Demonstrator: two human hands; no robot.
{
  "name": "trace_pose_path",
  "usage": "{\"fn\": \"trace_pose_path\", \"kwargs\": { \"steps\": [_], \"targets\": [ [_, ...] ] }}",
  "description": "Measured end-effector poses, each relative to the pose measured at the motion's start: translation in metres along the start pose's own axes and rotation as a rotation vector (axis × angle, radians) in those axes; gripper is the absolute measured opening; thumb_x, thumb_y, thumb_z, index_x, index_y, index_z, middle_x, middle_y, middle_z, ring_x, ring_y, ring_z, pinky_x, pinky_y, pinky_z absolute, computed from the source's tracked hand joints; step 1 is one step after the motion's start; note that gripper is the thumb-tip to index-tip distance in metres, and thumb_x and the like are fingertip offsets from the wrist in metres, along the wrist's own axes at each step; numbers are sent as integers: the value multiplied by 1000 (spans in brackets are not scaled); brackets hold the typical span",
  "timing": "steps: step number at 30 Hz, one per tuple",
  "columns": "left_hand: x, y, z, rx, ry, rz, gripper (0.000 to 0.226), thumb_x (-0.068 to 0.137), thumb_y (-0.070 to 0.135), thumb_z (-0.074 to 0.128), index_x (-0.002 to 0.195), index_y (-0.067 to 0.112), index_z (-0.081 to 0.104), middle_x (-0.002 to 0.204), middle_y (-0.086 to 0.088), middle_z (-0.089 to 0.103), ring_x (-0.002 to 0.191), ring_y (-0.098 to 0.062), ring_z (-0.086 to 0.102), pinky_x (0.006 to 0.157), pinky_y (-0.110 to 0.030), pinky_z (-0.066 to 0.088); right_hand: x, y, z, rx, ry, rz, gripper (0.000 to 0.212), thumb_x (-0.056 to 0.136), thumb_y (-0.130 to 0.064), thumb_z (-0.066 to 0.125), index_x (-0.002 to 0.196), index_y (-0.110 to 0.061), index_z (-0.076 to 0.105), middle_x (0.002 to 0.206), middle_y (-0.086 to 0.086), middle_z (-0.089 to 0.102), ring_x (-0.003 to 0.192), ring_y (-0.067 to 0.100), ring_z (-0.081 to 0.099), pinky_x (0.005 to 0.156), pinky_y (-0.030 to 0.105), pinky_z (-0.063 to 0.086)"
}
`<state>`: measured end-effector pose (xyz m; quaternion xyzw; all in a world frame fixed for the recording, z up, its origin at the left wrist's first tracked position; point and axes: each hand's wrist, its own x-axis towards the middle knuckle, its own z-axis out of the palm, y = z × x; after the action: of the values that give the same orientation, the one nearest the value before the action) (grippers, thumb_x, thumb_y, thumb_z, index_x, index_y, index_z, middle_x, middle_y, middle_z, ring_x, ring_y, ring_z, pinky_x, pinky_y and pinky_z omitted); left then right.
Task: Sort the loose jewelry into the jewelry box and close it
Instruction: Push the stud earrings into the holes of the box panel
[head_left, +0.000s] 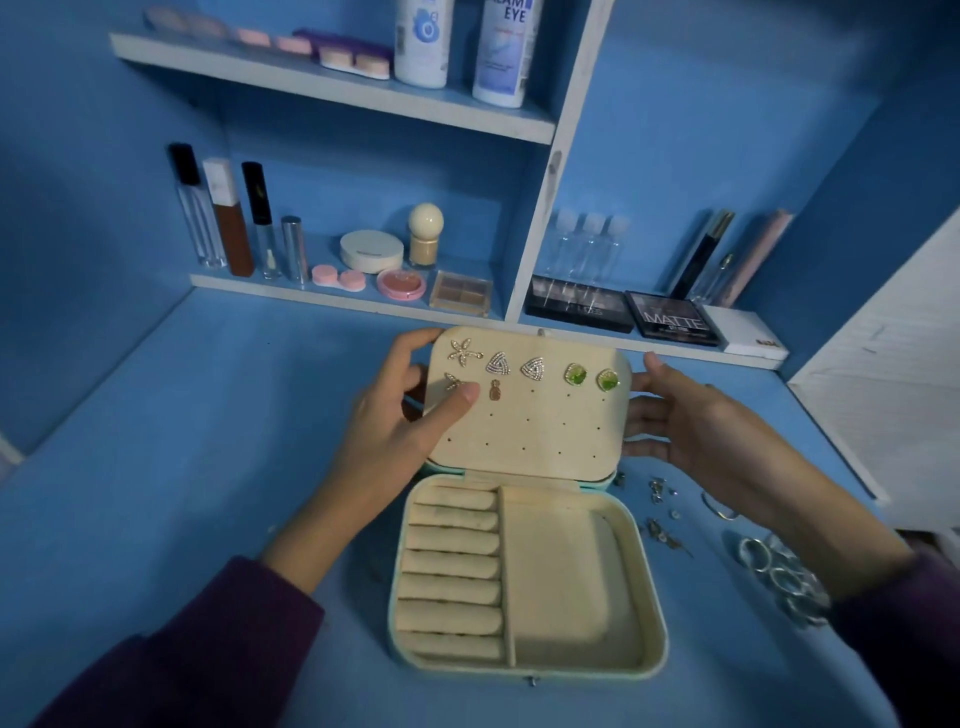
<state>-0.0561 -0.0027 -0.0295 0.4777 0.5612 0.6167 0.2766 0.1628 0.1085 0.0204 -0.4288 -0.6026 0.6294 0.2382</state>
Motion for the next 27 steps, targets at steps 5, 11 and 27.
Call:
{"fn": "trace_pose_path", "kwargs": {
  "steps": [5, 11, 27],
  "targets": [
    [3, -4, -1, -11, -18, 8, 41, 81, 37, 71, 115, 39, 49, 99, 13, 72, 90, -6, 69, 74, -19, 53, -5, 1, -11, -102, -5, -50, 36, 91, -34, 49, 108, -8, 66, 94, 21, 69, 82, 28, 65, 79, 37, 54],
    [5, -6, -2, -20, -13, 11, 41, 79, 35, 71, 114, 38, 50, 97, 13, 73, 89, -6, 69, 70, -16, 51, -8, 7, -34, -798, 23, -263, 12, 86, -10, 66, 89, -21, 71, 77, -2, 71, 71, 6, 61, 65, 12, 45],
    [4, -4, -1, -30, -25, 0, 38, 74, 33, 62, 110, 37, 52, 91, 18, 72, 85, -2, 68, 63, -12, 50, -29, 5, -43, -1261, -318, -260, 11, 80, -21, 69, 85, -31, 70, 81, -12, 61, 83, 5, 54, 73, 18, 44]
  ]
}}
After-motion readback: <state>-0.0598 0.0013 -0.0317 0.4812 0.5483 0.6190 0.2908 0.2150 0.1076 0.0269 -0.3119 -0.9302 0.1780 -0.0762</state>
